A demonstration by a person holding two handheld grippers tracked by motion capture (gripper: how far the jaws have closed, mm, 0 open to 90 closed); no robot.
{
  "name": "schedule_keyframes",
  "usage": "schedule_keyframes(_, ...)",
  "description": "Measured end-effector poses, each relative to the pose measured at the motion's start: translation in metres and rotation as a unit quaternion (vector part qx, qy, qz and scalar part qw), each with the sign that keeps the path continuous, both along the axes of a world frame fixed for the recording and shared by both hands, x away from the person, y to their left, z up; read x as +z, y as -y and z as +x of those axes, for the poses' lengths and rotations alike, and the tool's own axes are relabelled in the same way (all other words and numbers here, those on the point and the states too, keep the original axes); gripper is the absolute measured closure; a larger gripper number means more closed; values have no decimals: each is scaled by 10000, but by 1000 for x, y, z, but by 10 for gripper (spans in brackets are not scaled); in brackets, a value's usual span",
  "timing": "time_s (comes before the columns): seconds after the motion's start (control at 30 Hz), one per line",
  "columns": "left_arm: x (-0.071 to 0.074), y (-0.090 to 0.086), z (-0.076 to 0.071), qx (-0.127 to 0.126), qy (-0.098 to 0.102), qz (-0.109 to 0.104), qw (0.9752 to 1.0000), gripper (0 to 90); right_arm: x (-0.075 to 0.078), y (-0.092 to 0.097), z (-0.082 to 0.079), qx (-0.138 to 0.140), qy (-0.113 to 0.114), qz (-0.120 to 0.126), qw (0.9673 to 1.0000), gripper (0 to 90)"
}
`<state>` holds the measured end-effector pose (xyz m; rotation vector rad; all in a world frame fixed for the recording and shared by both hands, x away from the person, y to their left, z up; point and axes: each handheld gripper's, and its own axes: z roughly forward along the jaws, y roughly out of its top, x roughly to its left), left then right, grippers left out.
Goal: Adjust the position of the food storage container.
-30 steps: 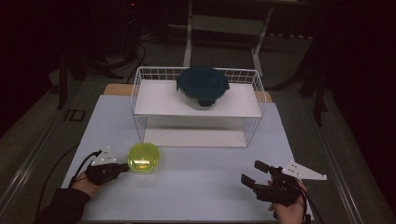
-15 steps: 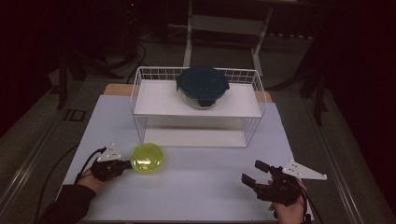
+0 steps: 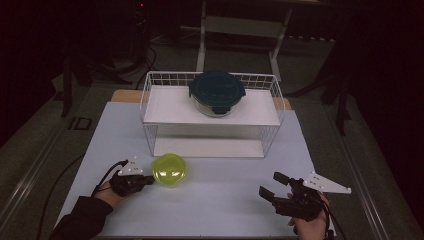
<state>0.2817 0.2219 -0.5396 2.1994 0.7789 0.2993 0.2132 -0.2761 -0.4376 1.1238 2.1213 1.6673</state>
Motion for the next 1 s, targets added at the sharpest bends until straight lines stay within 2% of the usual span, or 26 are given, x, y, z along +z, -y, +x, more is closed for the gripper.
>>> schedule_keyframes(0.07, -1, -3, 5, 127, 33, 34, 9999, 887, 0, 1, 0, -8, -15, 15, 10000, 184)
schedule_keyframes(0.2, -3, -6, 18, 351, 37, -48, 9994, 887, -1, 1, 1, -6, -25, 5, 10000, 184)
schedule_keyframes(0.27, -4, -4, 23, 361, 43, -17, 9993, 888, -1, 0, 1, 0, -15, -6, 10000, 184)
schedule_keyframes(0.3, -5, -2, 24, 359, 30, -78, 9993, 887, -1, 0, 1, -1, -22, -4, 10000, 184)
schedule_keyframes(0.47, -5, 7, 25, 182, 29, -79, 9998, 888, -3, 2, 2, -23, -47, 4, 10000, 184)
schedule_keyframes(0.7, -4, 19, 13, -9, -47, -95, 9999, 887, -2, 3, 1, -33, -28, 31, 10000, 184)
schedule_keyframes(0.87, -3, 31, 7, -265, -58, -62, 9996, 887, -2, 2, 1, -34, -14, 15, 10000, 184)
schedule_keyframes(0.93, -2, 36, 6, -324, -71, -125, 9994, 887, -1, 2, 1, -33, -12, 9, 10000, 184)
schedule_keyframes(1.0, -1, 41, 5, -381, -53, -63, 9992, 887, -1, 2, 1, -37, -11, 19, 10000, 184)
